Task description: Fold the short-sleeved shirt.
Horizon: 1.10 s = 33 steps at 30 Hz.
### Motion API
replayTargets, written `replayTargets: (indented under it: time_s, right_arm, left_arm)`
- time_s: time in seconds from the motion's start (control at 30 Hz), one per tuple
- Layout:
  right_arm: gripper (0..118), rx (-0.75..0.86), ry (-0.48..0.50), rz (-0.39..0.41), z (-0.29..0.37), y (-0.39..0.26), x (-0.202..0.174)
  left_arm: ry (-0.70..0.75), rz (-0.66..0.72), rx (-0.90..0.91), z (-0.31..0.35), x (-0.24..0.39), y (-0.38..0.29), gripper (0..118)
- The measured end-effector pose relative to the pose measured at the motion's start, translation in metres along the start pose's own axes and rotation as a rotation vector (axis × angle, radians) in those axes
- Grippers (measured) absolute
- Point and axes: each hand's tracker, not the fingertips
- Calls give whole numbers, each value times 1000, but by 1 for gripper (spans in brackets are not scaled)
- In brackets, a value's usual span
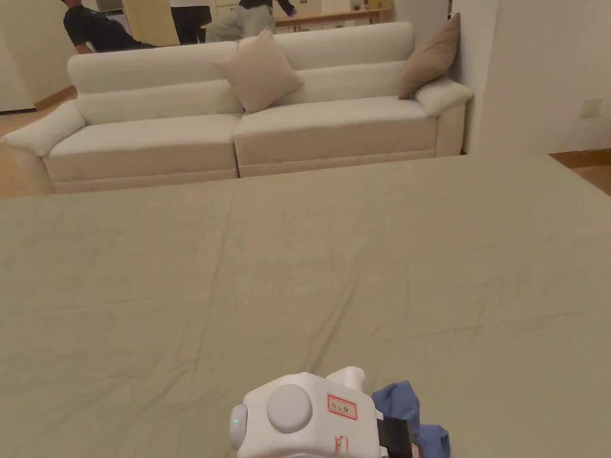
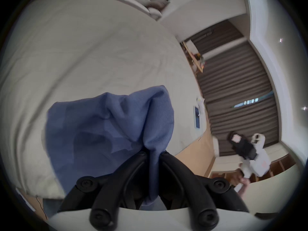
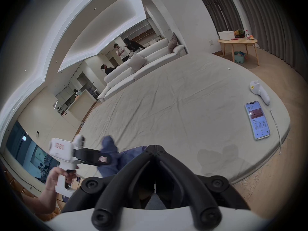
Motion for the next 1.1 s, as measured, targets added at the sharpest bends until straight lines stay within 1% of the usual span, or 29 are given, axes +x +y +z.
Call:
replayTargets:
  time_s: [0.03,0.1,0.13,0.17,0.2,0.23,0.27,0.3,0.33,0.37,0.4,0.43,0.5,0.53,0.57,0.6,0.63,0.67,0.7,0.77,0.8,0.83,0.87,0.9,0.93,0.97,1.03,1.1]
  right_arm:
    - [0,8,8,-18,4,0,5]
    - [0,4,5,-35,9,-1,13]
    - [0,9,-16,-40,11,-3,16]
    - [0,11,-21,-42,12,-4,19]
    - [0,8,-22,-50,13,-5,23]
    - [0,9,-23,-61,12,-6,29]
    - [0,8,-25,-67,12,-8,32]
    - [0,4,-28,-68,12,-9,34]
    - [0,2,-38,-68,11,-10,36]
    - [0,-1,-45,-68,9,-10,38]
    - [0,-5,-47,-70,8,-11,40]
    - [0,-7,-47,-75,7,-12,42]
    - [0,-9,-50,-87,4,-13,45]
    - [0,-8,-53,-92,3,-14,46]
    - [0,-9,-53,-96,2,-15,47]
    - [0,-11,-52,-100,2,-16,47]
    - [0,-13,-52,-103,1,-17,48]
    - [0,-17,-53,-105,0,-18,48]
    - [0,-22,-56,-107,0,-19,48]
    - [0,-27,-65,-106,1,-22,48]
    - [0,-29,-75,-104,2,-24,49]
    - [0,-31,-82,-103,3,-25,49]
    - [0,-33,-88,-103,5,-26,50]
    - [0,-33,-94,-107,6,-26,51]
    - [0,-35,-98,-112,8,-27,53]
    - [0,-39,-98,-113,9,-28,54]
    - [0,-48,-104,-113,8,-28,54]
    - [0,-76,-79,-114,-1,-29,52]
  left_arm:
    - [-5,22,10,-15,3,3,5]
    - [-16,8,-31,-37,7,7,5]
    - [17,-9,-69,-48,8,8,5]
    - [35,18,-71,-51,5,7,5]
    - [20,12,-87,-54,0,6,5]
    - [-1,37,-94,-54,-6,5,5]
    - [-32,82,-107,-52,-14,5,9]
    - [-73,123,-124,-47,-22,5,28]
    - [-122,179,-124,-39,-30,3,61]
    - [-152,200,-98,-29,-34,0,95]
    - [-172,193,-57,-18,-35,-3,118]
    - [-207,192,-10,-4,-37,-2,117]
    - [-231,258,56,14,-48,-2,115]
    - [-247,279,86,17,-54,-1,107]
    - [-250,257,118,18,-56,1,85]
    - [-226,213,109,12,-58,3,34]
    - [-177,172,68,-1,-54,5,1]
    - [-101,151,38,-15,-51,4,0]
    - [-81,118,28,-31,-47,3,0]
    - [-164,105,-77,-68,-46,-4,0]
    - [-151,142,-122,-90,-46,-8,0]
    - [-124,148,-138,-101,-45,-10,0]
    - [-72,121,-126,-114,-46,-12,0]
    - [-84,114,-125,-125,-46,-12,0]
    - [-106,122,-124,-130,-46,-11,0]
    - [-151,175,-128,-131,-41,-10,0]
    - [-128,122,-152,-129,-28,-6,0]
    - [-178,54,-148,-106,-17,-7,0]
